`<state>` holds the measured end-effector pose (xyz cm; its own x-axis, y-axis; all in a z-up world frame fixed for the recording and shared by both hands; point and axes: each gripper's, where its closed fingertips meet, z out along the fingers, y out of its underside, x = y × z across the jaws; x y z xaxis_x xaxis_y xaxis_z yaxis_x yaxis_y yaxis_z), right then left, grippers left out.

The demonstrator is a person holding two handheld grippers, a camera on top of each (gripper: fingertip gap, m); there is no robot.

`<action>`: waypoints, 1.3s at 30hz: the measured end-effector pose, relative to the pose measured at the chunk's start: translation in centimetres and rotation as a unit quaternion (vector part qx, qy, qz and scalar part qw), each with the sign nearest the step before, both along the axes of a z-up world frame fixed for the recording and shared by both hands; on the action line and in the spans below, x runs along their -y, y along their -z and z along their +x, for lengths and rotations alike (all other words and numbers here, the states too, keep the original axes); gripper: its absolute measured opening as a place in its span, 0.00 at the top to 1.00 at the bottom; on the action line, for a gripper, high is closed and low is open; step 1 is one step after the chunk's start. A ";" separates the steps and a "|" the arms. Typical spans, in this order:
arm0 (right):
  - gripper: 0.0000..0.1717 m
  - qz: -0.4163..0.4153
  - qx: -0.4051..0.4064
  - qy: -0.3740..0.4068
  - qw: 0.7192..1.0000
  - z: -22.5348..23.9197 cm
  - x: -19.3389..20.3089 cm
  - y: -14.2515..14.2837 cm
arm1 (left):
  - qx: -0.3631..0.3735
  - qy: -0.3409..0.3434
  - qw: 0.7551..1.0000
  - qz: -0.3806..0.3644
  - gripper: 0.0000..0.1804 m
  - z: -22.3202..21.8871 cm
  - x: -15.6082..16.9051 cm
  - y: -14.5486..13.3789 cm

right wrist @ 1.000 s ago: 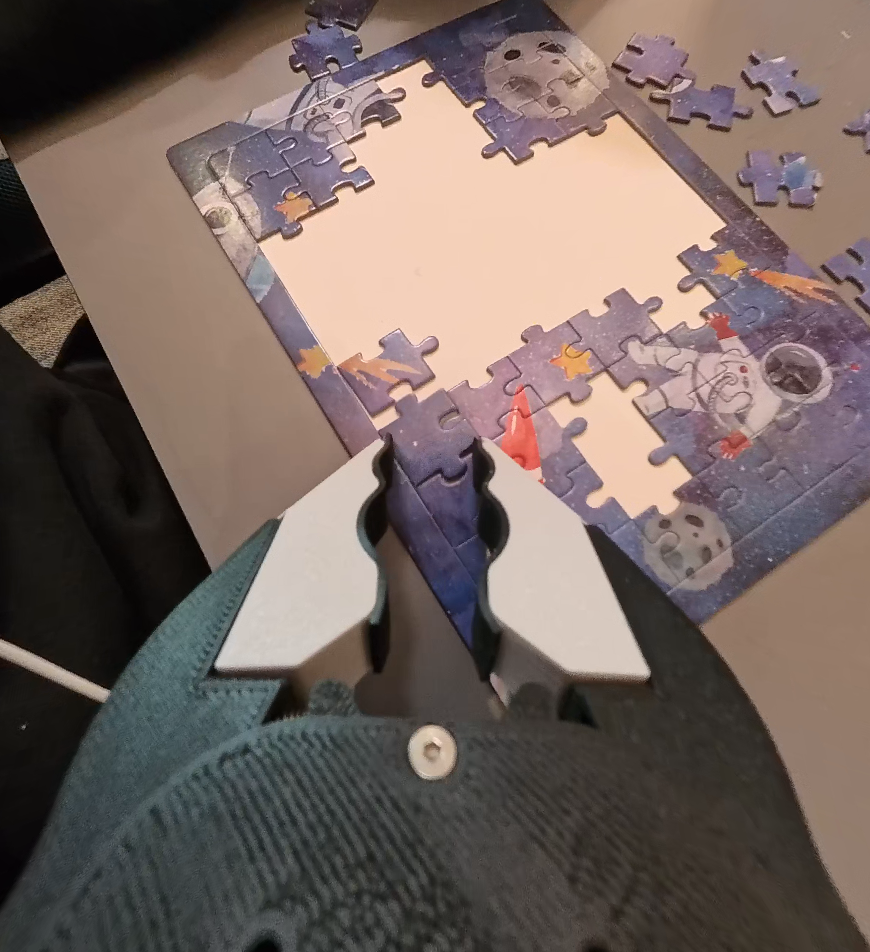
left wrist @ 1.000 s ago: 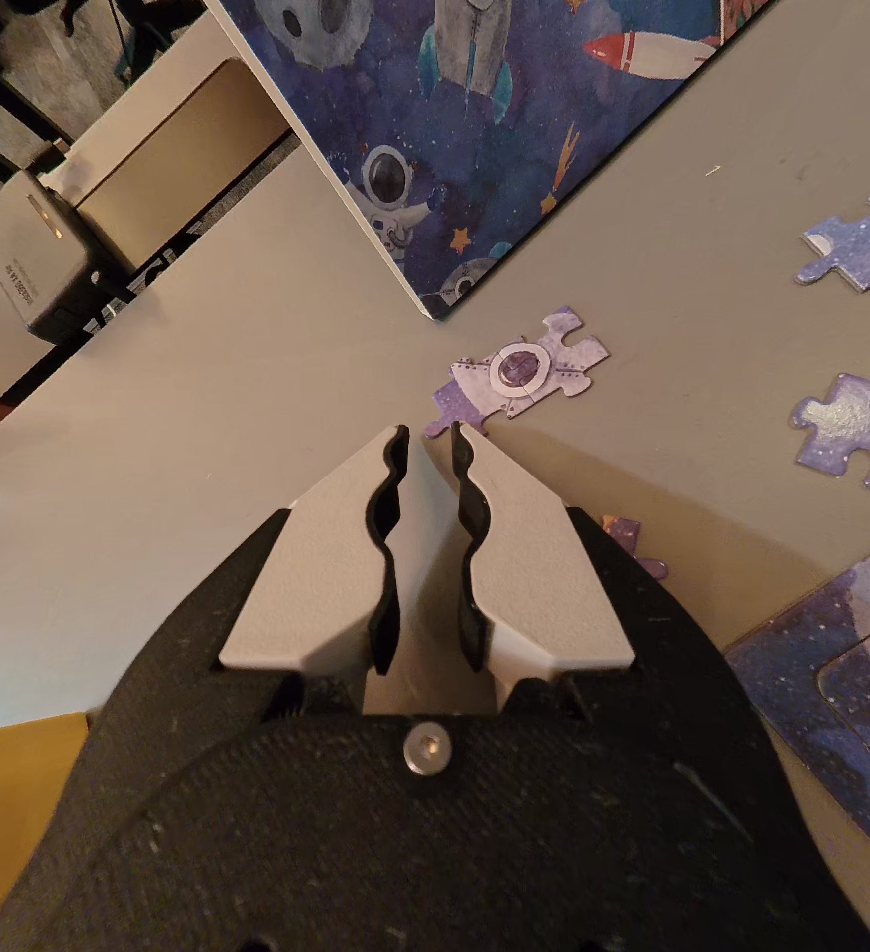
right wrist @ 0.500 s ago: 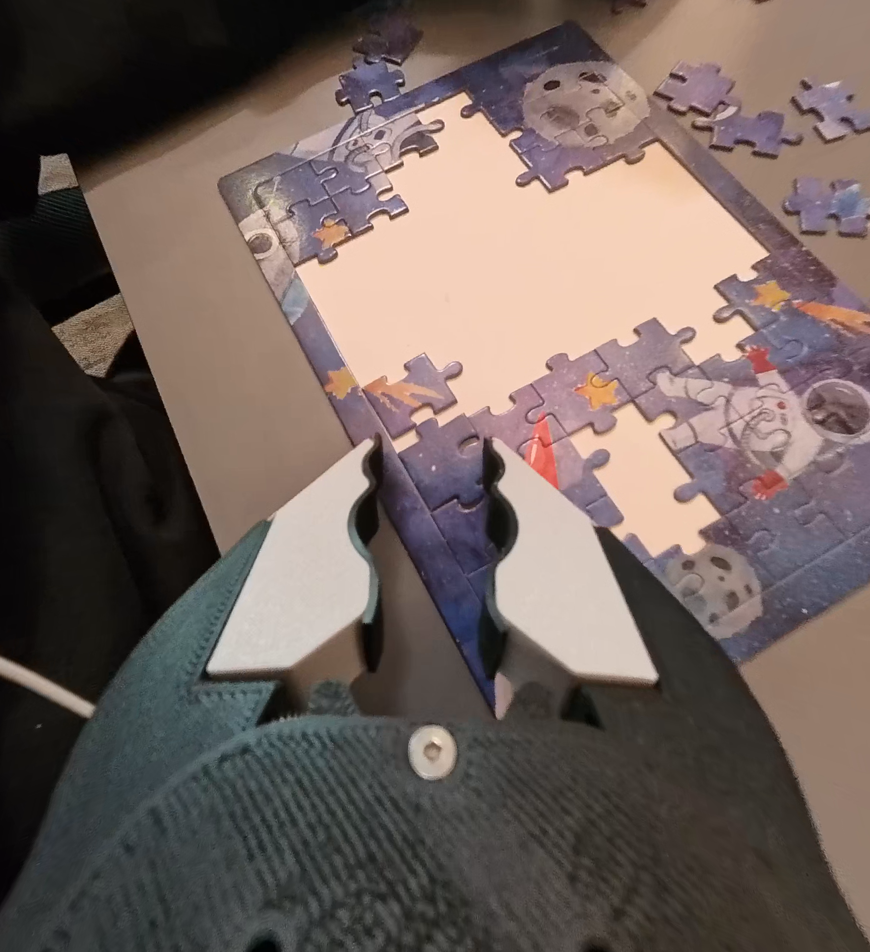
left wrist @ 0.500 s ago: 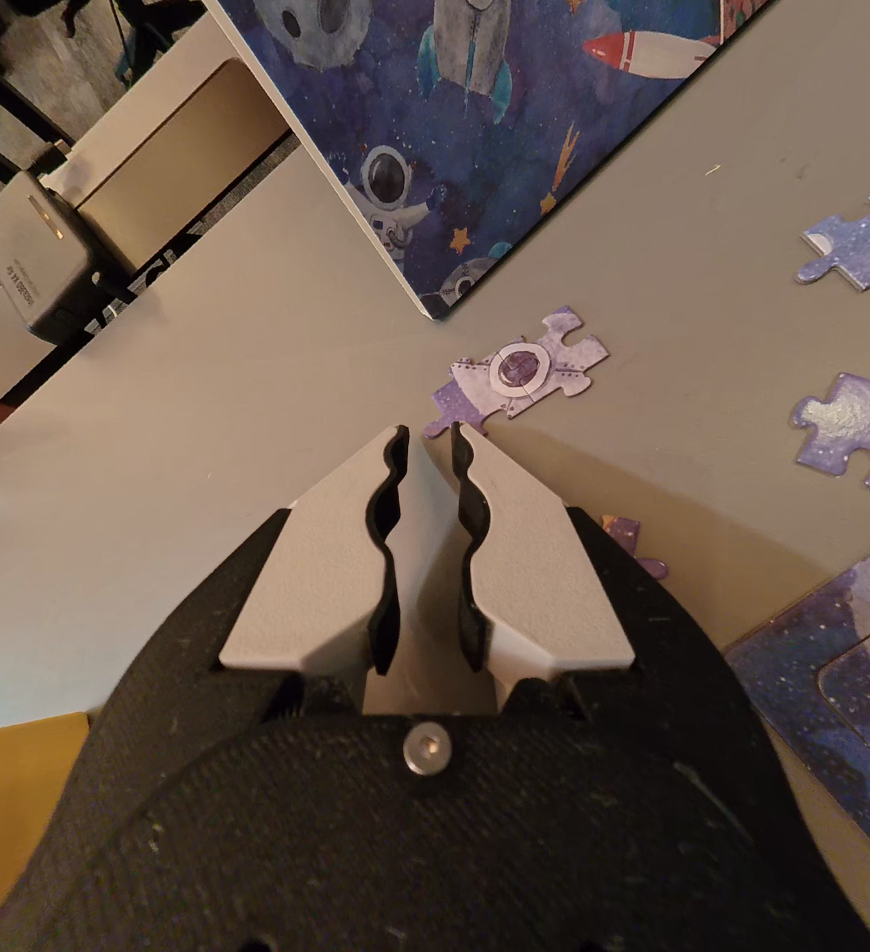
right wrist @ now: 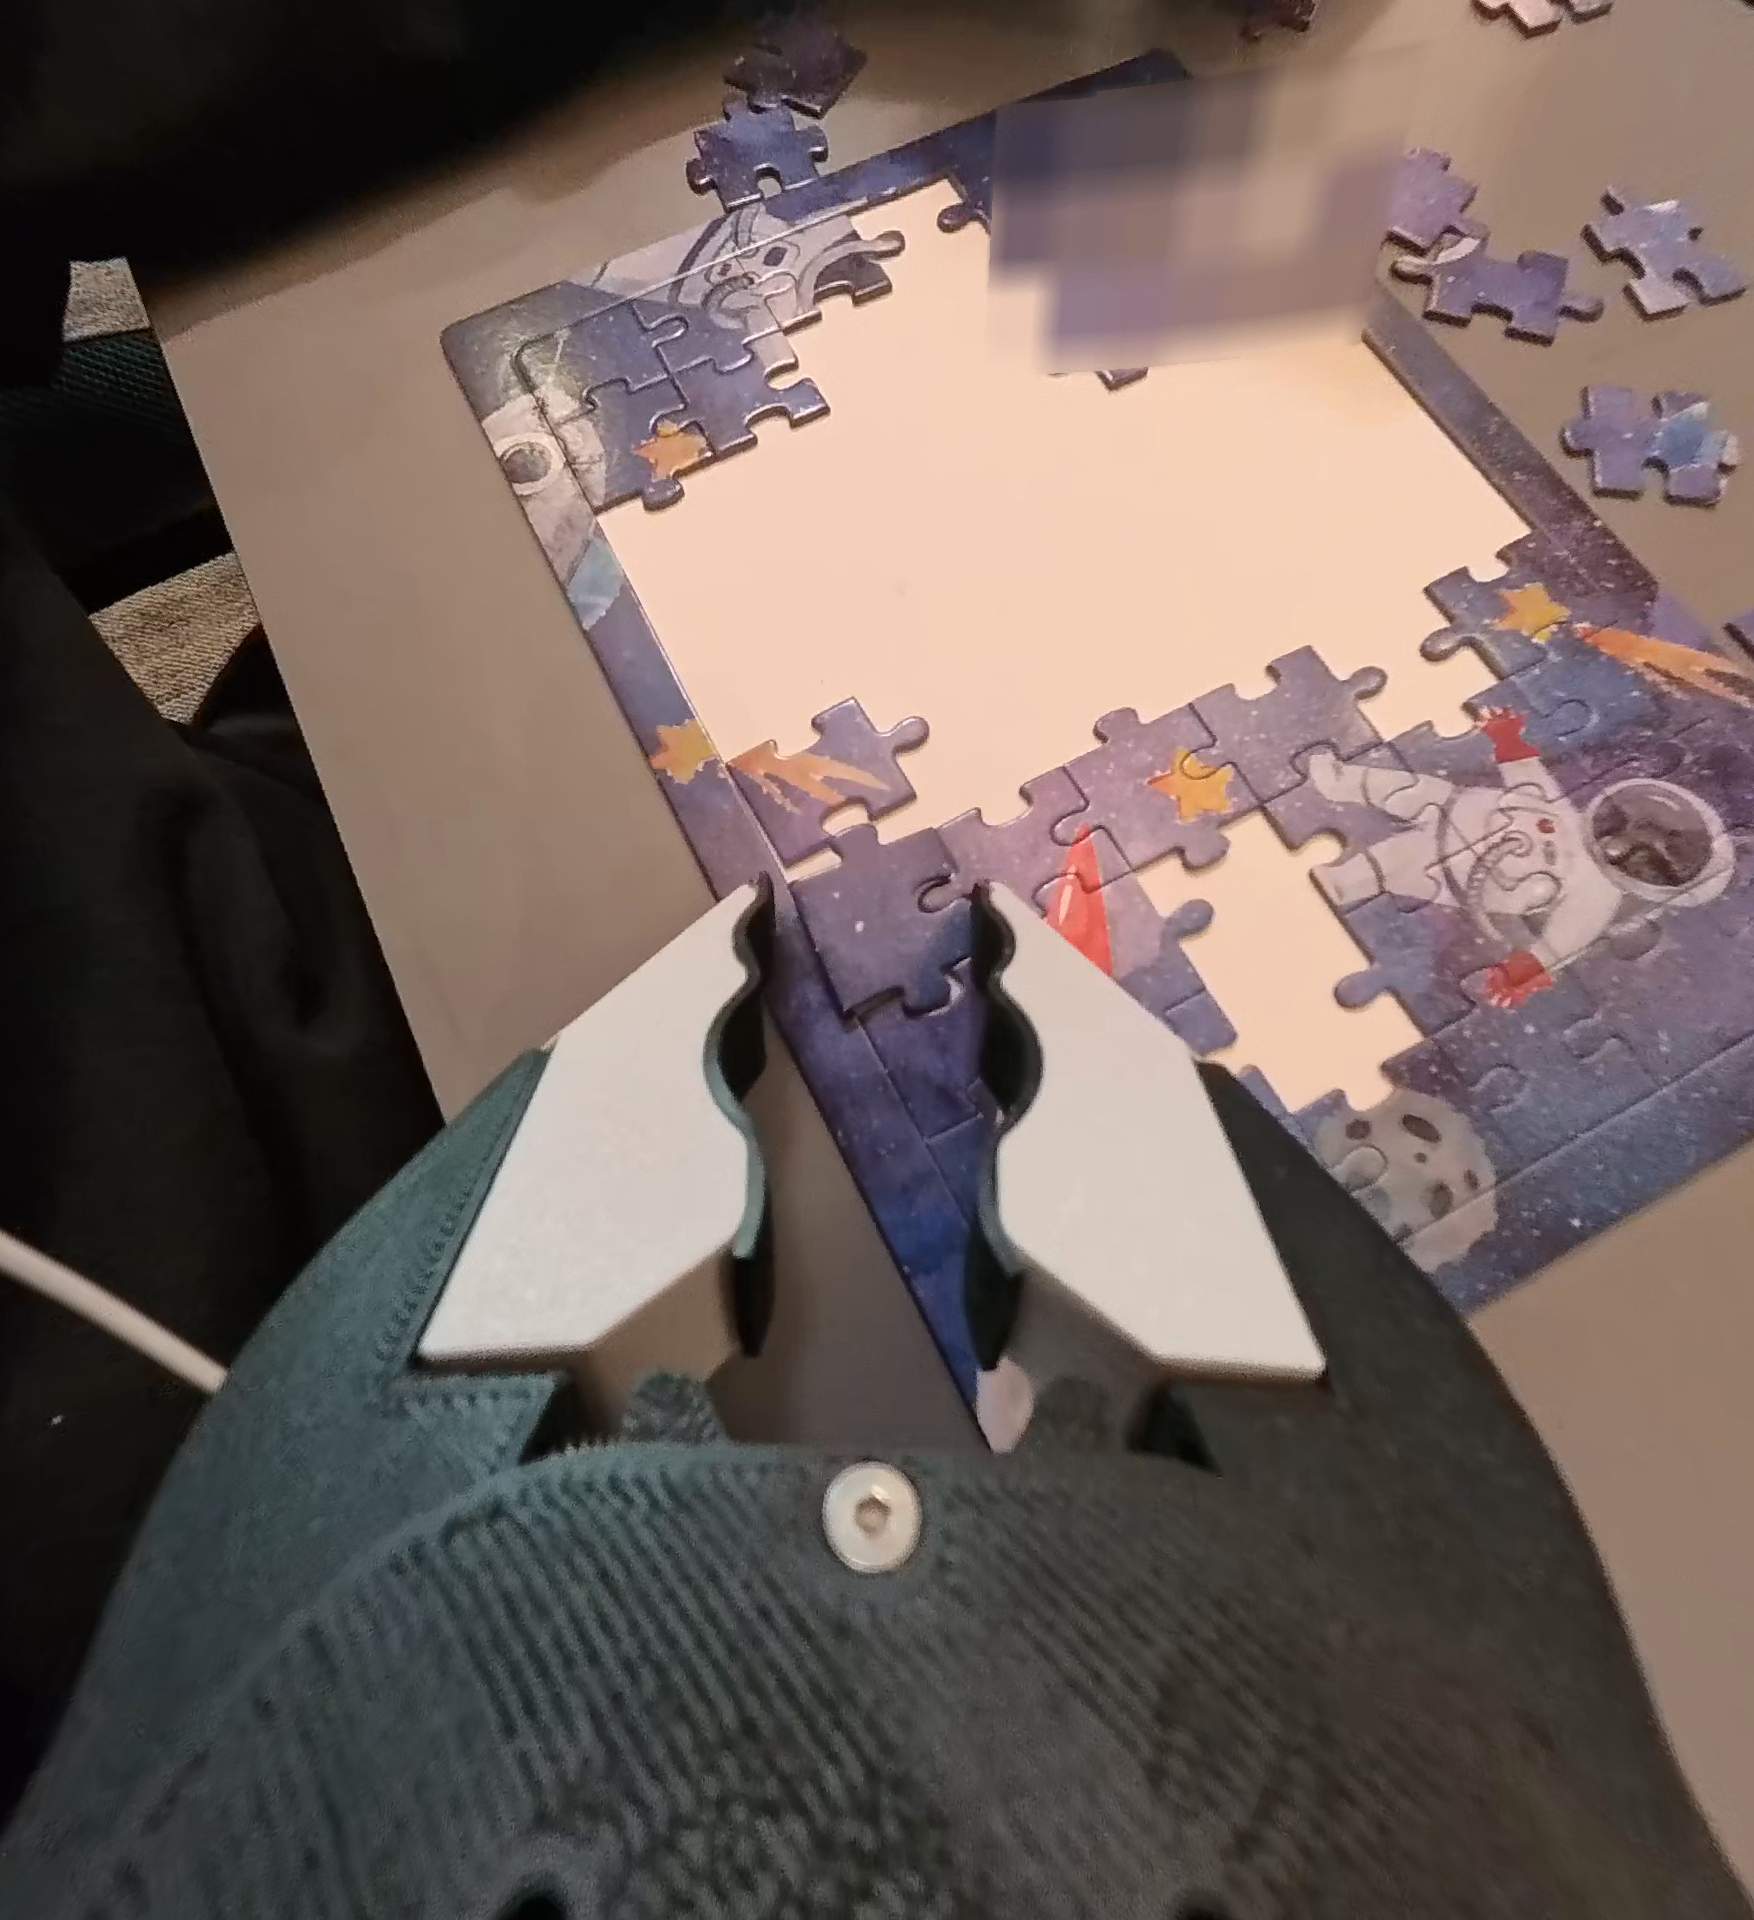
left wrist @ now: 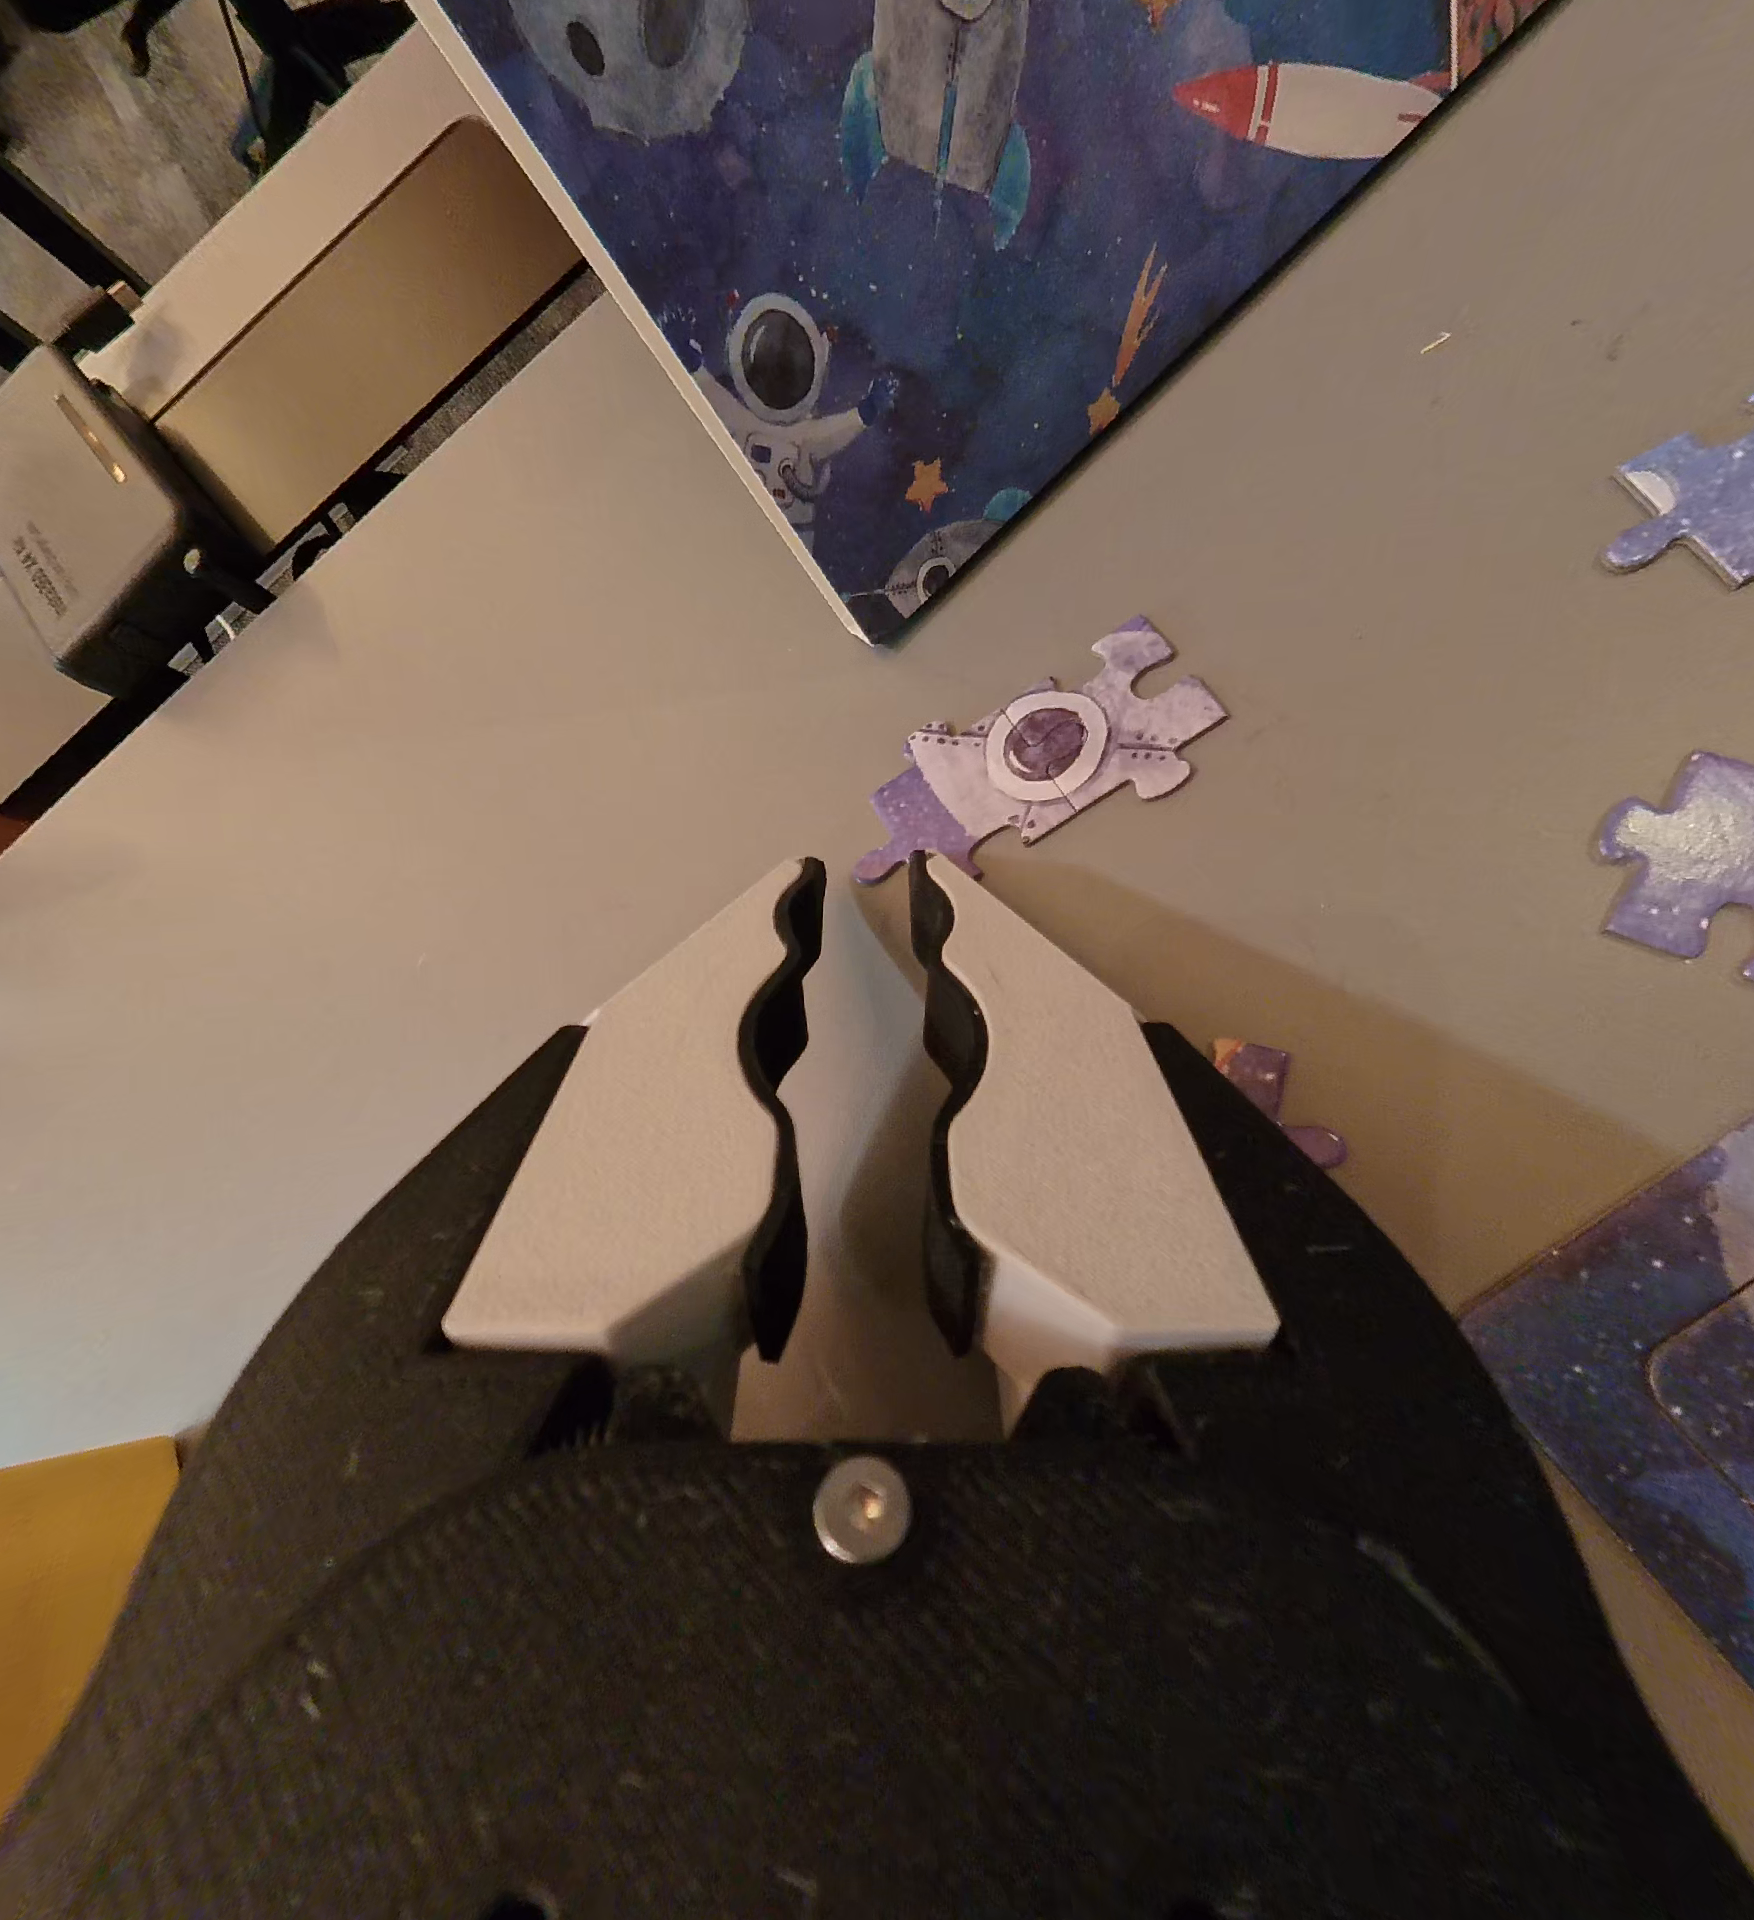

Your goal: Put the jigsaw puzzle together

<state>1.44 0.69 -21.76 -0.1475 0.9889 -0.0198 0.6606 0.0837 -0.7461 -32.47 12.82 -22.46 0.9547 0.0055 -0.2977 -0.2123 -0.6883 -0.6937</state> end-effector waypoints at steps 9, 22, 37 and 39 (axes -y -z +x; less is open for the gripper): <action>0.83 -0.022 -0.009 0.000 1.000 0.2 -0.1 -0.4 | 0.000 0.000 1.000 0.000 0.90 0.0 0.0 0.0; 0.89 0.024 0.013 -0.025 0.999 0.2 -0.3 0.3 | 0.000 0.000 1.000 0.000 0.90 0.0 0.0 0.0; 0.87 0.027 0.024 -0.051 0.998 0.3 -0.2 0.4 | 0.000 0.000 1.000 0.000 0.90 0.0 0.0 0.0; 0.87 0.022 0.023 -0.051 0.998 0.3 -0.2 0.4 | 0.000 0.000 1.000 0.000 0.90 0.0 0.0 0.0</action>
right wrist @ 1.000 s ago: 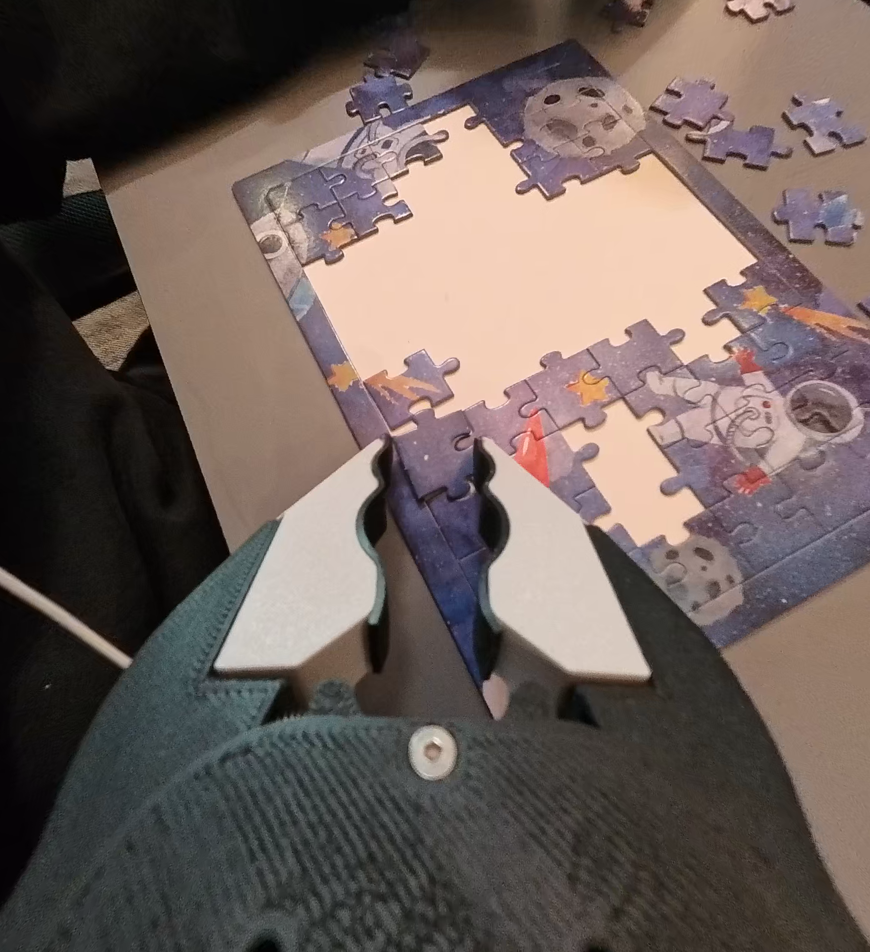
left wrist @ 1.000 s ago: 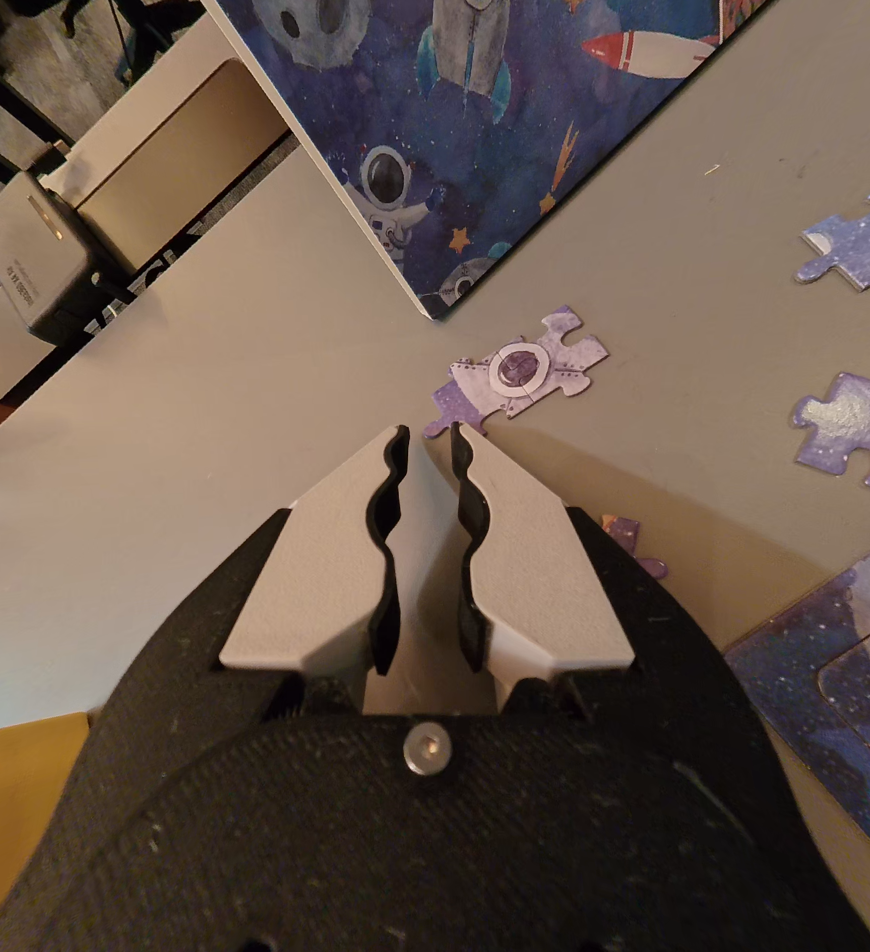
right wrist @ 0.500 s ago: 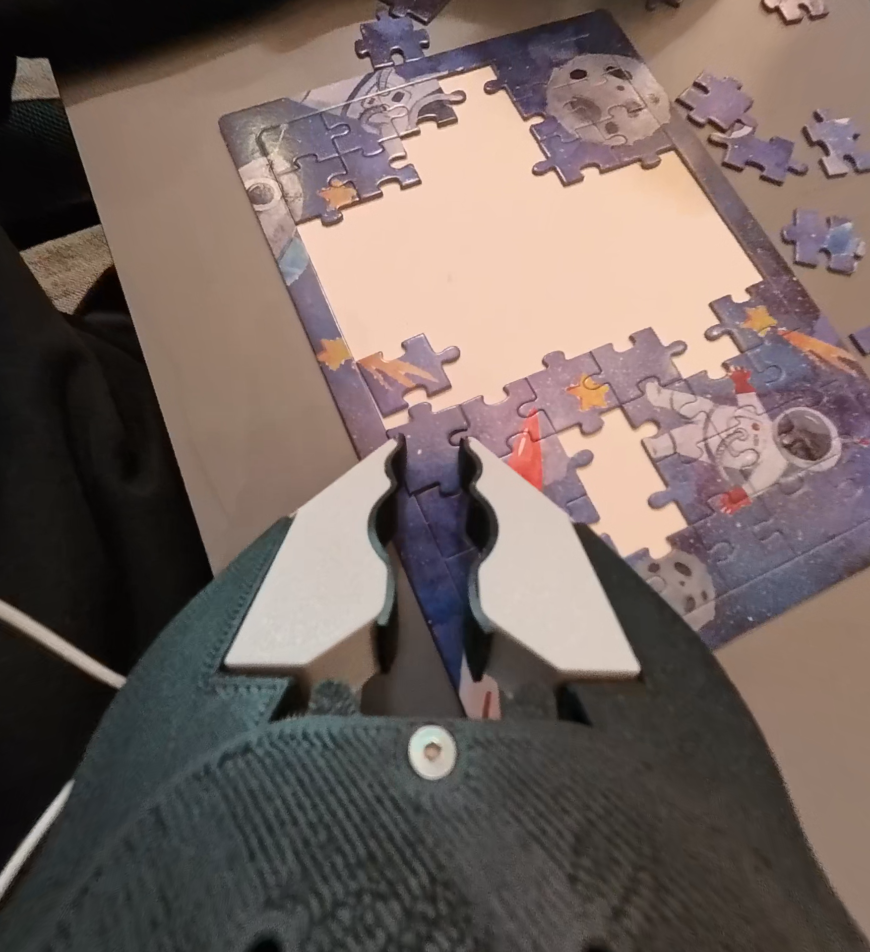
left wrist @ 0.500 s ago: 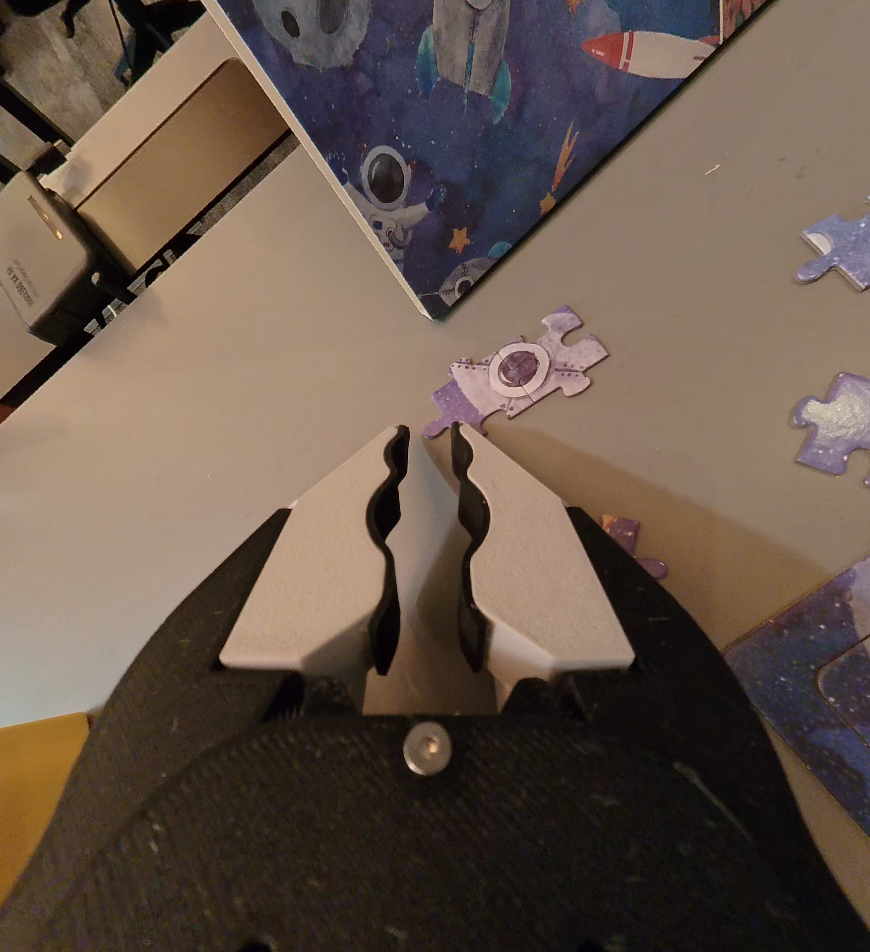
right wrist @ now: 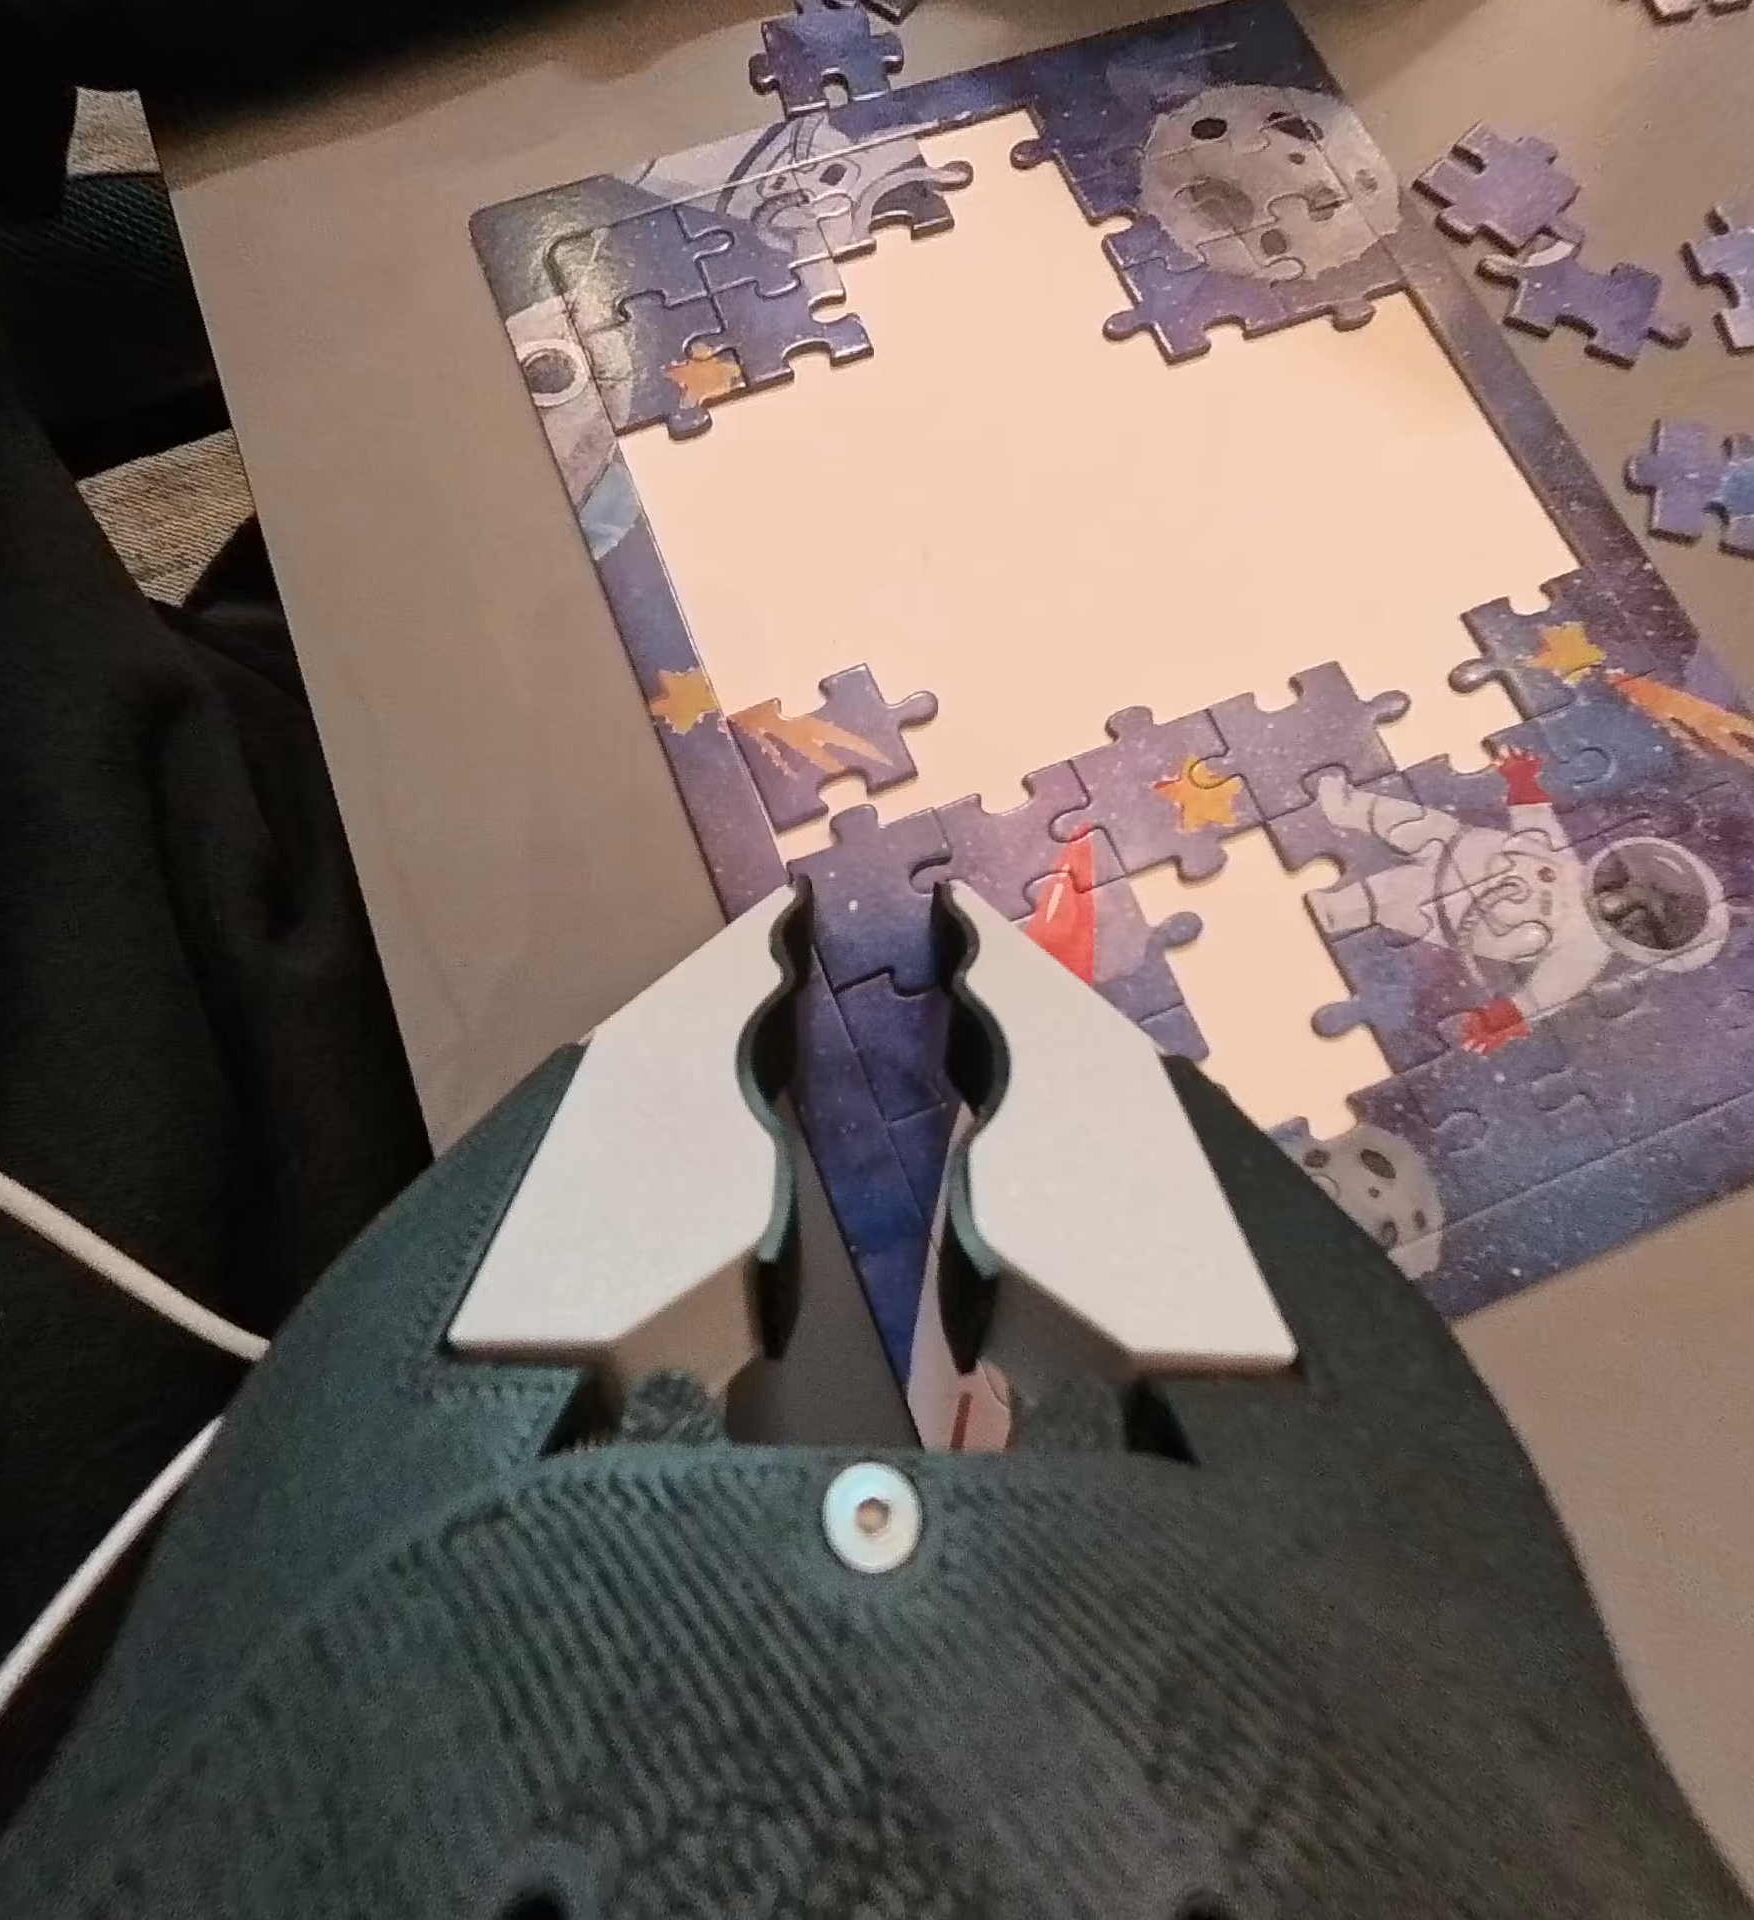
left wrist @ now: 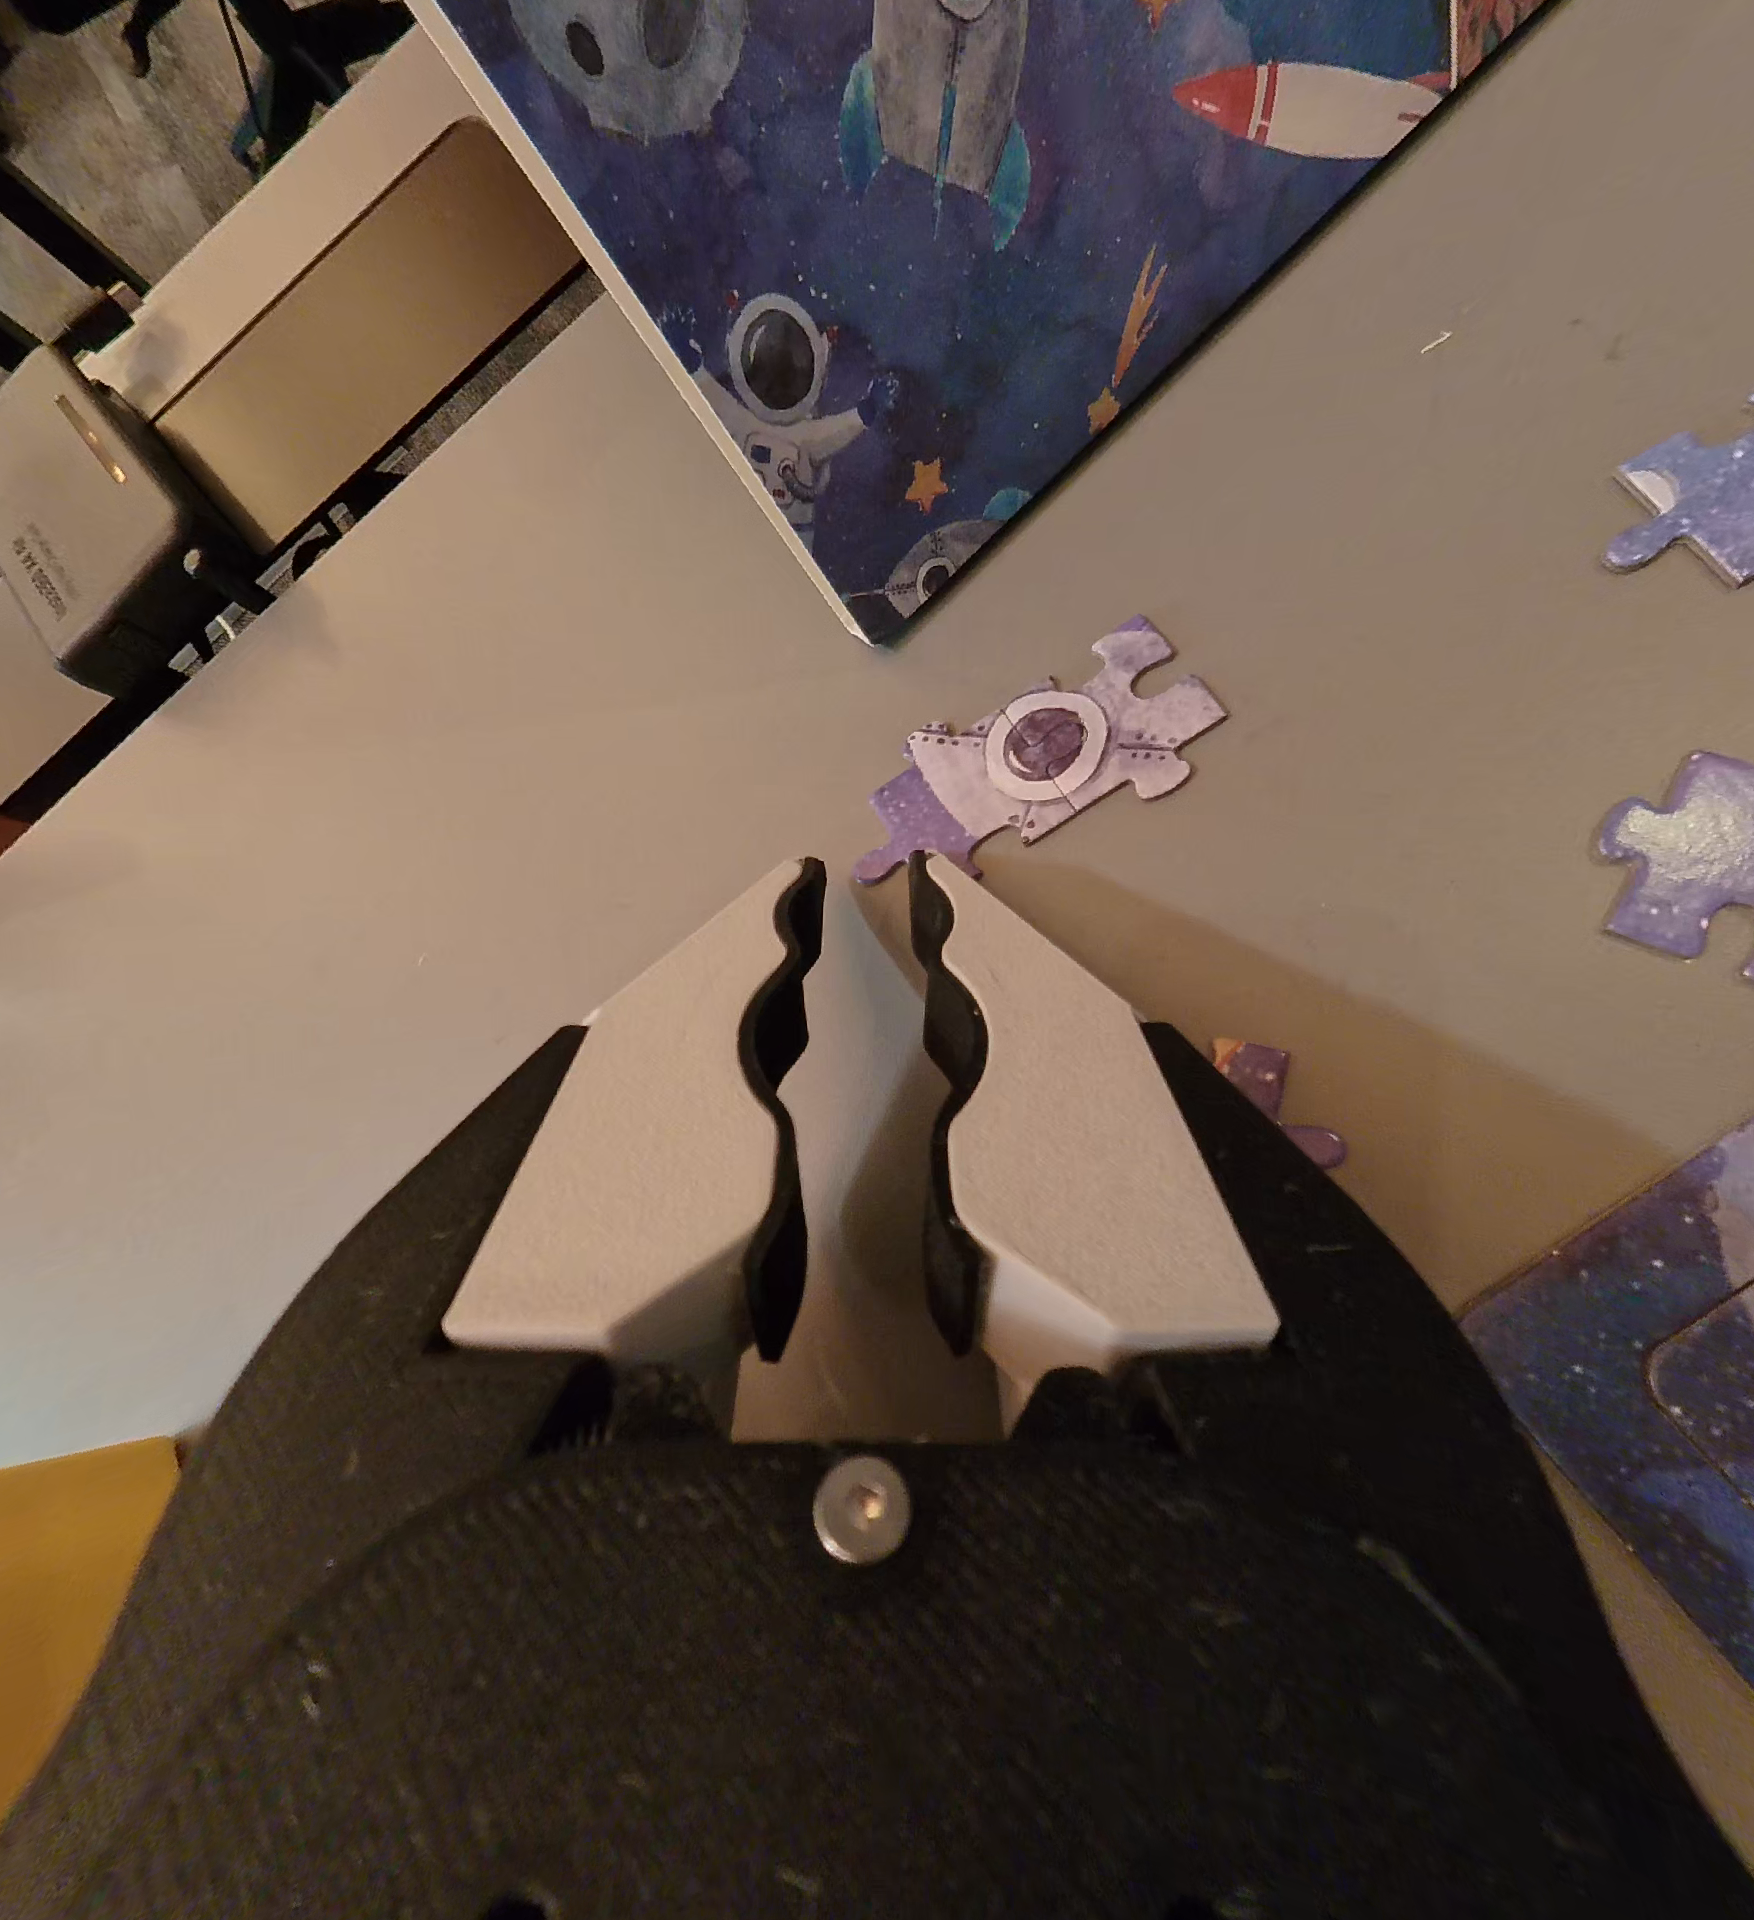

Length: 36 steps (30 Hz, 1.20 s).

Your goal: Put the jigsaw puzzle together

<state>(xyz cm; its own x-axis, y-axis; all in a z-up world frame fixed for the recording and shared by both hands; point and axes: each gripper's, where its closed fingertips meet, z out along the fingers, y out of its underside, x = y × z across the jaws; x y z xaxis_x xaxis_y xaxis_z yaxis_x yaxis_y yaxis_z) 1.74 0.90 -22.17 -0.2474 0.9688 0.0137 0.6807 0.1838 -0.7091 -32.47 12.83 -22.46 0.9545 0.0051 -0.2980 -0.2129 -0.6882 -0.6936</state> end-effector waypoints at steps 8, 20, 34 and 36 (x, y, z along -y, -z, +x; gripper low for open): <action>0.88 -0.037 -0.005 -0.002 0.999 0.0 0.0 -0.1 | 0.000 0.000 1.000 0.000 0.90 0.0 0.0 0.0; 0.78 -0.038 -0.027 -0.002 0.999 0.0 -0.7 -1.0 | 0.000 0.000 1.000 0.000 0.90 0.0 0.0 0.0; 0.85 -0.022 -0.013 -0.012 1.000 -0.1 -0.6 0.0 | -0.001 0.000 1.000 0.000 0.90 0.0 0.0 0.0; 0.85 -0.019 -0.013 -0.011 1.000 -0.1 -0.6 0.0 | -0.001 0.000 1.000 0.000 0.90 0.0 0.0 0.0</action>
<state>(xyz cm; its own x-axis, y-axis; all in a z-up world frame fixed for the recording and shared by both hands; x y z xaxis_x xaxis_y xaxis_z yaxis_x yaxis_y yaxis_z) 1.66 1.54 -22.20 -0.2694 0.9629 -0.0155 0.6581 0.1724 -0.7329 -32.46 12.85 -22.46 0.9537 0.0048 -0.3006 -0.2149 -0.6882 -0.6930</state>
